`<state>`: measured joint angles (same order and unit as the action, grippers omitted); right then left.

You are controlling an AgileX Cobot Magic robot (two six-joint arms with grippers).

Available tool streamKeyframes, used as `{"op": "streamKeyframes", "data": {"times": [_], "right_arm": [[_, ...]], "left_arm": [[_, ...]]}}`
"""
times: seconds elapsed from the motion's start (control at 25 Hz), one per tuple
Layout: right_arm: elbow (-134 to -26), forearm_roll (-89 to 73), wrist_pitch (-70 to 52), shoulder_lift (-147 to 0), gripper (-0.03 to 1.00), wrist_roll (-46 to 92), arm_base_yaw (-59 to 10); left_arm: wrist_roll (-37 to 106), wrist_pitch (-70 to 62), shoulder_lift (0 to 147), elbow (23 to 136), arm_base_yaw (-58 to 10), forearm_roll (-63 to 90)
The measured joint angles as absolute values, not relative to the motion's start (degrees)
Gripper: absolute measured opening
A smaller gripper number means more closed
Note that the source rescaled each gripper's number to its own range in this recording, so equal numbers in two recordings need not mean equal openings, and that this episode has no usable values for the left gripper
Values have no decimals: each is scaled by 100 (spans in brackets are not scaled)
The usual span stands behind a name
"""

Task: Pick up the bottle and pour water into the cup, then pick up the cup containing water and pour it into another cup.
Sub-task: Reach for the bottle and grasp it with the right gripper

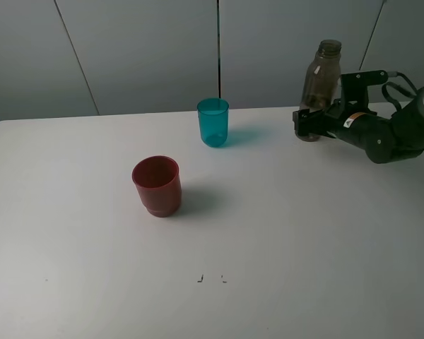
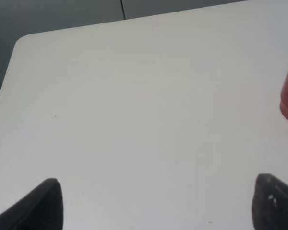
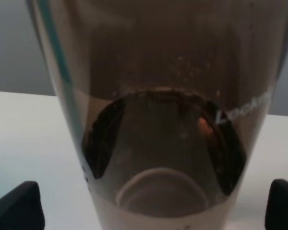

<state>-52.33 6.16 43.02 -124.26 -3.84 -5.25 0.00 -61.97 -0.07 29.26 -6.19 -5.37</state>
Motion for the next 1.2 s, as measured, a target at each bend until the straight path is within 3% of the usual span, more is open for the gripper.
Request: {"op": "streamKeyframes", "data": {"times": [0.52,1.2], "right_arm": [[-6013,616,4302,-12971,100,-397,-525],[-6086,343,4425,-13048,100,-496,-525]], "left_arm": [[0,-6197,-7,2926,-619,-537],[0,-6197,-7,2926,-619,-539]]}}
